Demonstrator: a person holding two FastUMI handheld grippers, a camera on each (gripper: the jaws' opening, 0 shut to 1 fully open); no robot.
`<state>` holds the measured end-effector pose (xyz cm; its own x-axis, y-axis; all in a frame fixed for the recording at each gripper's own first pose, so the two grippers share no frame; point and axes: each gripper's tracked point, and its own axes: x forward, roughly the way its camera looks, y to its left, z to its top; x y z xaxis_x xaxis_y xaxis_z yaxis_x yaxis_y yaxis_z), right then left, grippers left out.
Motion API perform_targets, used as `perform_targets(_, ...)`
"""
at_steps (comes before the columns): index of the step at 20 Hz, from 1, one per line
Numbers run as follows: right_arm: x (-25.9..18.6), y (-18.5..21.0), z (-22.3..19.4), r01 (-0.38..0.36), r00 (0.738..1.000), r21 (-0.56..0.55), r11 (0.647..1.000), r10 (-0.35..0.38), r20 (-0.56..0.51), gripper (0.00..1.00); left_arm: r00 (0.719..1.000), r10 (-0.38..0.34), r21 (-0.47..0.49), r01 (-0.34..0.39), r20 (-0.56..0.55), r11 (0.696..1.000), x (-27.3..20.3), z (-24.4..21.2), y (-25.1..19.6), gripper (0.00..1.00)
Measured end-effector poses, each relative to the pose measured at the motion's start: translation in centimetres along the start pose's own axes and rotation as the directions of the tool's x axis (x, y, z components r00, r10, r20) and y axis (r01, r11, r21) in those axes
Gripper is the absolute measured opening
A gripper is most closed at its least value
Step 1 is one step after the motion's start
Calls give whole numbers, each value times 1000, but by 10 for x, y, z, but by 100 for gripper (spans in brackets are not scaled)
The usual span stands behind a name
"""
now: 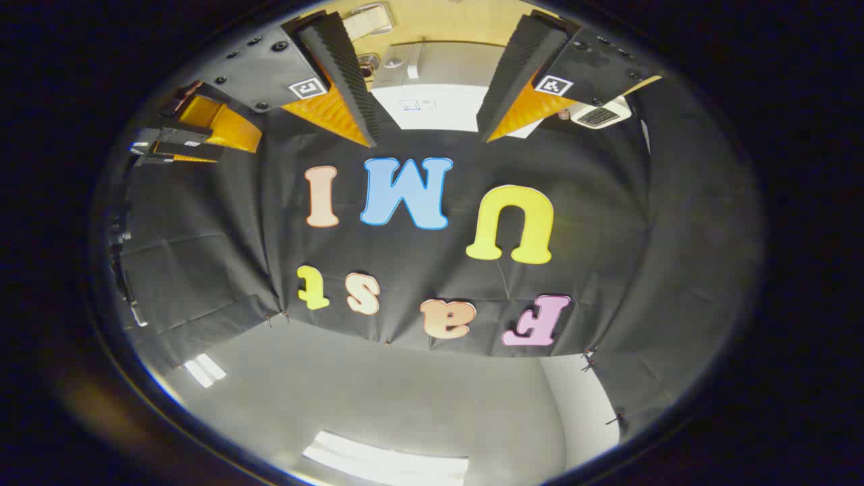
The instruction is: Open the microwave oven with the left hand, put the food in, and close the microwave oven.
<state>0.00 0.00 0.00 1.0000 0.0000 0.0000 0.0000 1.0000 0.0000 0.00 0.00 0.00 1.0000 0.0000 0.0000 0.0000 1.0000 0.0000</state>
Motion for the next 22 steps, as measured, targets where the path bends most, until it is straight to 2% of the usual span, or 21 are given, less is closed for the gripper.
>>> perform_targets(4, 7, 1, 4, -17, 1000, -20, 1000, 17, 23, 96, 1000, 0, 4, 0, 3, 1000, 12, -7, -6, 96)
perform_targets(13, 29, -13, -11, -8, 1000, -30, 1000, 7, -13, 96, 1000, -16, 21, 17, -26, 1000, 35, -36, -19, 96)
perform_targets(22, 43, -29, -42, 18, 996, -15, 1000, -19, -92, 96, 981, -102, 1, 103, -165, 995, 67, -137, -50, 96)
